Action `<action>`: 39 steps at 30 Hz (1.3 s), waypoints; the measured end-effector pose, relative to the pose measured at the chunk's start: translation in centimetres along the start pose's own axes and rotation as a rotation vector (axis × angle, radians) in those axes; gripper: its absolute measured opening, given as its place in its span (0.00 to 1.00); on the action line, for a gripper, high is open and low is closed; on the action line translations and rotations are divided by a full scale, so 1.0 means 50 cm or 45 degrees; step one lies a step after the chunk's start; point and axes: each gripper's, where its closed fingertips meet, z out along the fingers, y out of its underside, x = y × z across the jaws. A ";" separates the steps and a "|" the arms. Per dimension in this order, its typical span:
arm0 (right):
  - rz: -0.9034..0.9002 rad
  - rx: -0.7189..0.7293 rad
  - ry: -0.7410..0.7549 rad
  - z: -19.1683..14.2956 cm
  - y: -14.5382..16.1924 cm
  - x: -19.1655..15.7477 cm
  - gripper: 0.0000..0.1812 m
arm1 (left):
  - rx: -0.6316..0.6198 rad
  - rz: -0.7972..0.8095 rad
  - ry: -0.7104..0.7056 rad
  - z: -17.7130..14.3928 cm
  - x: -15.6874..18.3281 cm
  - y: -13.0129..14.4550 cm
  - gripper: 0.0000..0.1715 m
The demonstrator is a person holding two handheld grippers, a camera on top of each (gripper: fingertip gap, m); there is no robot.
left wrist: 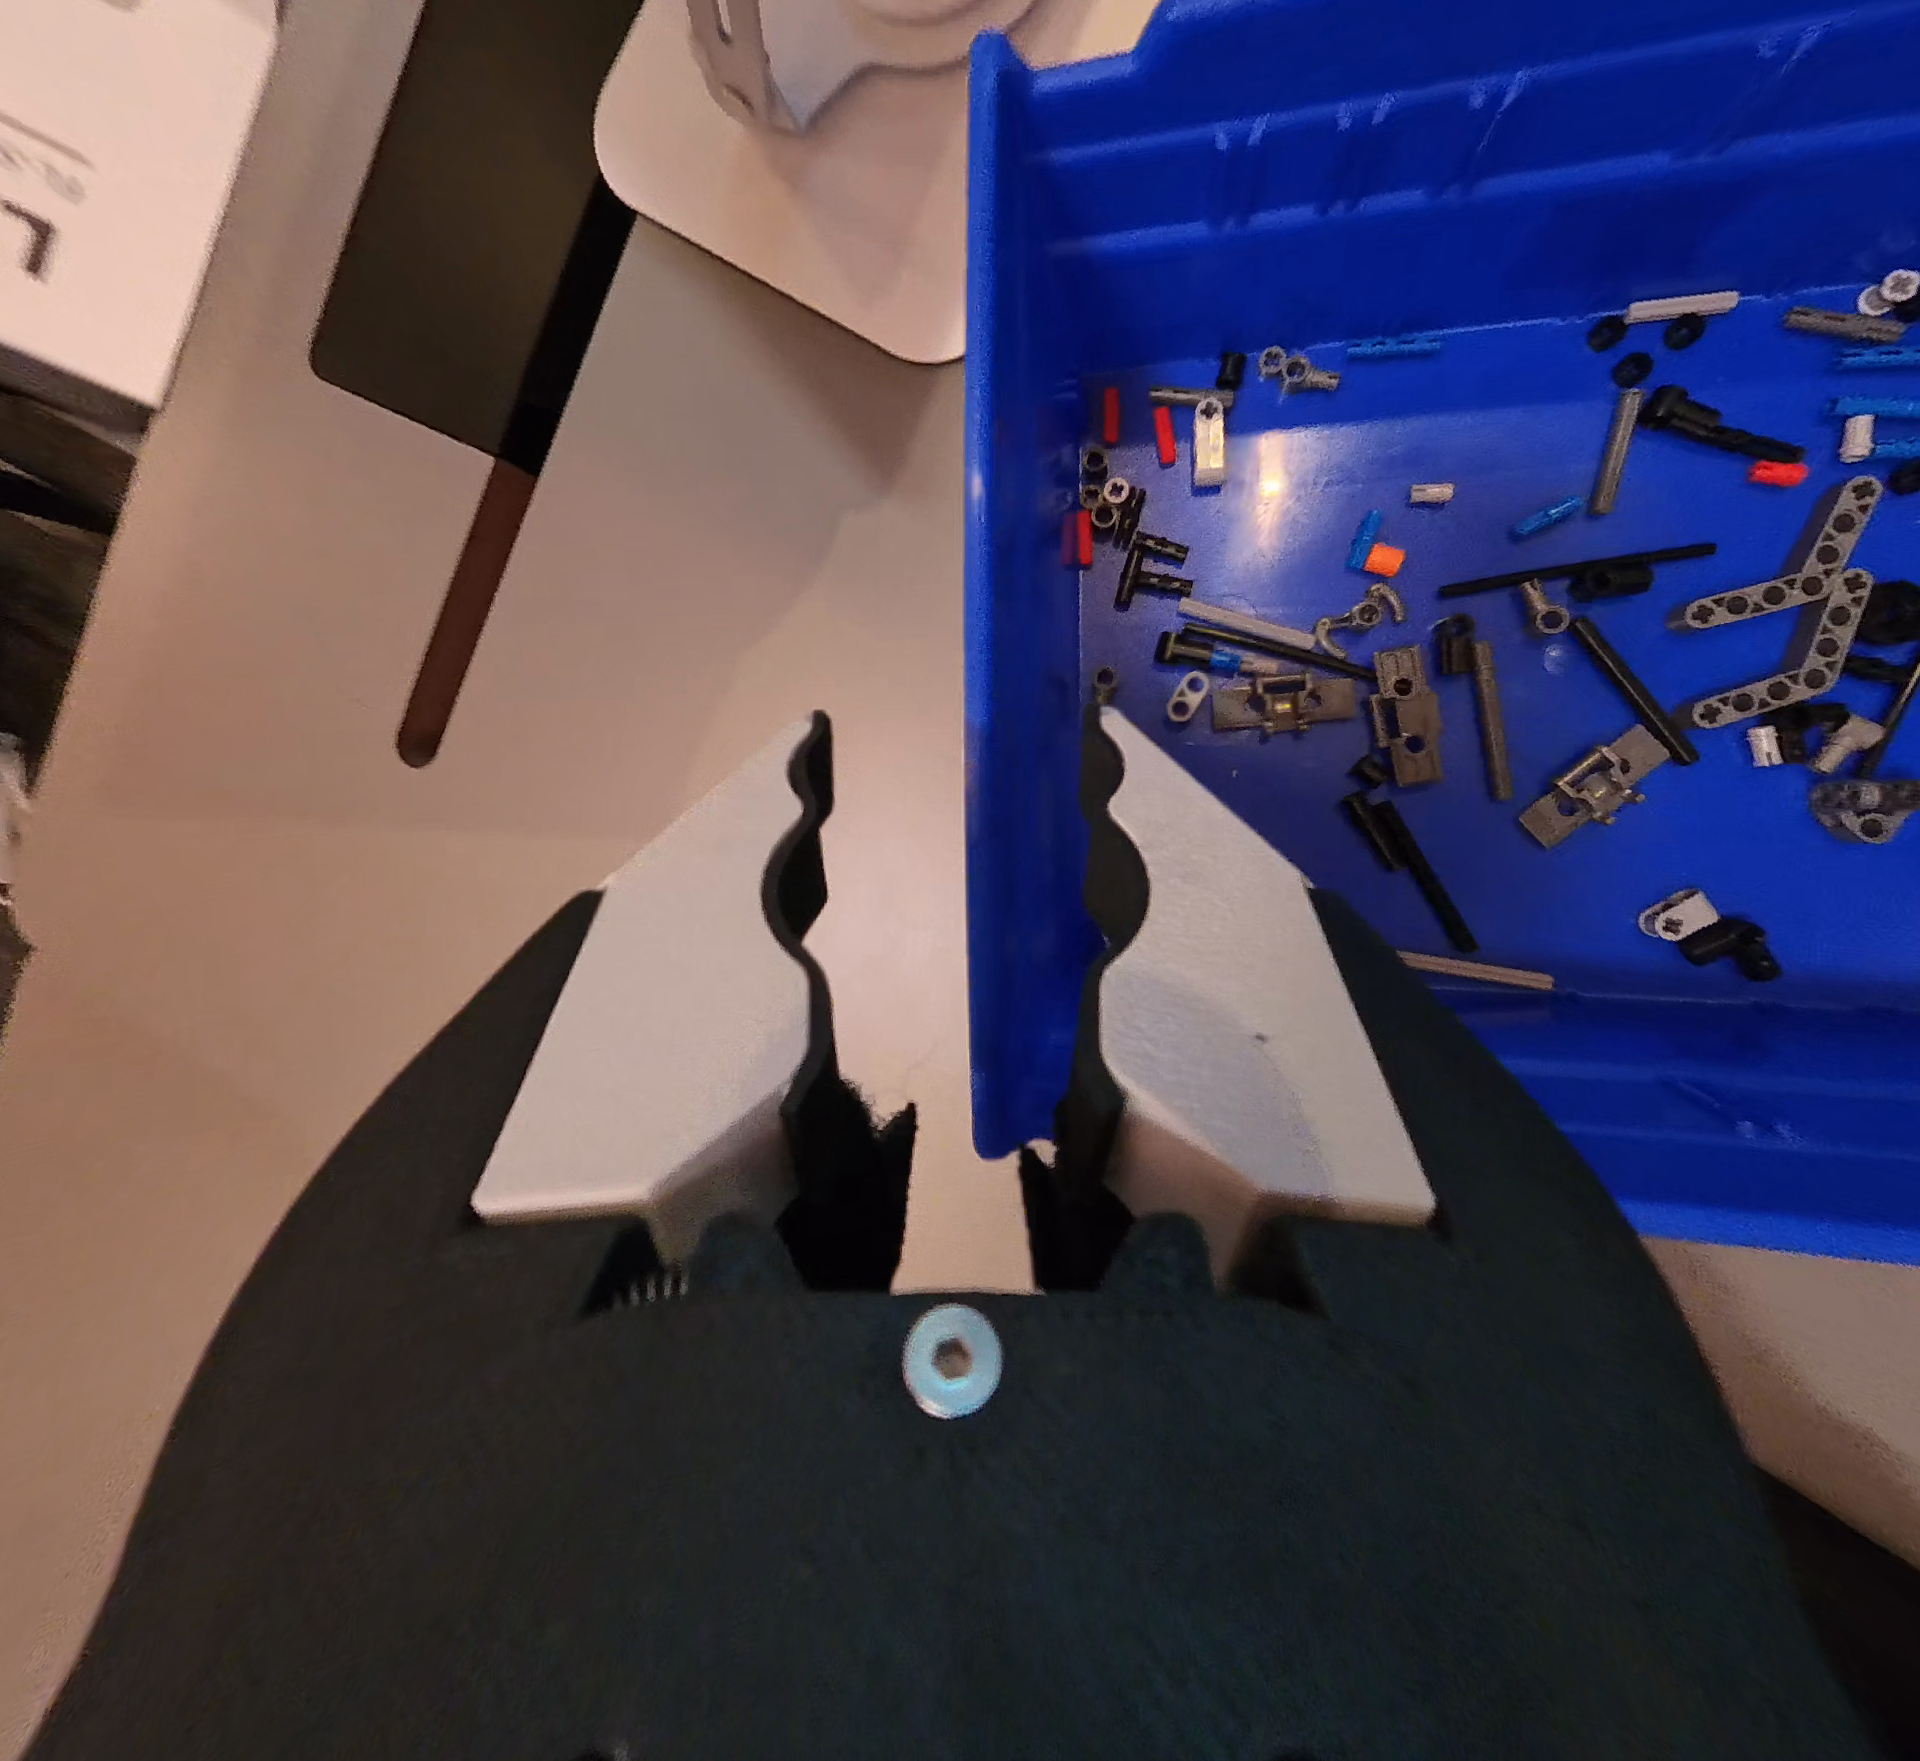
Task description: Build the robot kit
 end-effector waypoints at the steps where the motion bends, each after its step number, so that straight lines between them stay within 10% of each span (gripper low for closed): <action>1: 0.000 0.000 0.000 0.000 0.000 0.000 0.27 | 0.012 0.022 -0.020 -0.006 0.002 -0.008 0.28; 13: -0.002 -0.003 -0.001 0.000 0.000 -0.001 0.27 | -0.253 0.386 0.262 0.046 0.188 0.003 0.39; 34: -0.002 -0.021 -0.005 0.009 0.006 -0.001 0.27 | -0.738 0.429 0.344 0.128 0.227 0.078 0.46; 39: 0.000 -0.014 -0.008 0.007 0.004 -0.001 0.27 | -0.714 0.388 0.476 0.128 0.249 0.077 0.33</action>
